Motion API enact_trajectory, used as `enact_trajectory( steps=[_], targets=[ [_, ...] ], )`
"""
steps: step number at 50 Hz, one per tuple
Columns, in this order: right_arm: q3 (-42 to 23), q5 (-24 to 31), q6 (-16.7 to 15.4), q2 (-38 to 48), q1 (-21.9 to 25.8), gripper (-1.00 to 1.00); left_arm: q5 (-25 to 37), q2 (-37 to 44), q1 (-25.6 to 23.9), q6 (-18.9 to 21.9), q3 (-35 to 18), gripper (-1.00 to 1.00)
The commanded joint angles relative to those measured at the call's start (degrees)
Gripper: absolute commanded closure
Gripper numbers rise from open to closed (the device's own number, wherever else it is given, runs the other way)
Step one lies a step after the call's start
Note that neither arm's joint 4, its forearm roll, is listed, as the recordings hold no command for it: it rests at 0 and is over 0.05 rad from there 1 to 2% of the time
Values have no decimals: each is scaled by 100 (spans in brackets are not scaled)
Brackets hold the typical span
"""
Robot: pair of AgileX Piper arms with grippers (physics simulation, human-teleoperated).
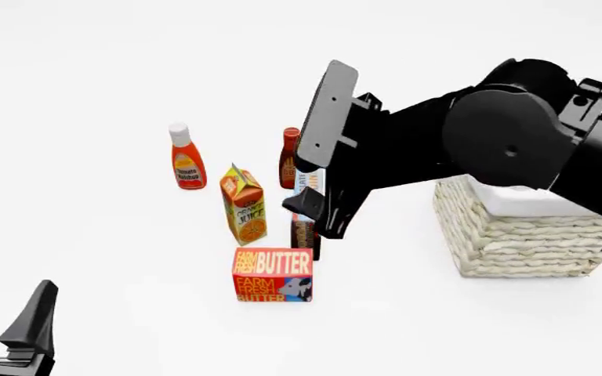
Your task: Pick the butter and place it in the basket.
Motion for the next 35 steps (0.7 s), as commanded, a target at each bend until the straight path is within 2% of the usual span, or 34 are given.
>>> enact_trajectory(
  steps=[1, 17, 19, 35],
  targets=[
    [-236, -7, 133, 420, 244, -100, 0, 0, 0, 0, 0, -100],
    [-598, 36, 261, 891, 445, -100, 0, 0, 0, 0, 0, -100],
    [-689, 76, 354, 941, 546, -100, 0, 0, 0, 0, 0, -100],
    [-783, 31, 461, 1231, 595, -100, 0, 0, 0, 0, 0, -100]
  ],
)
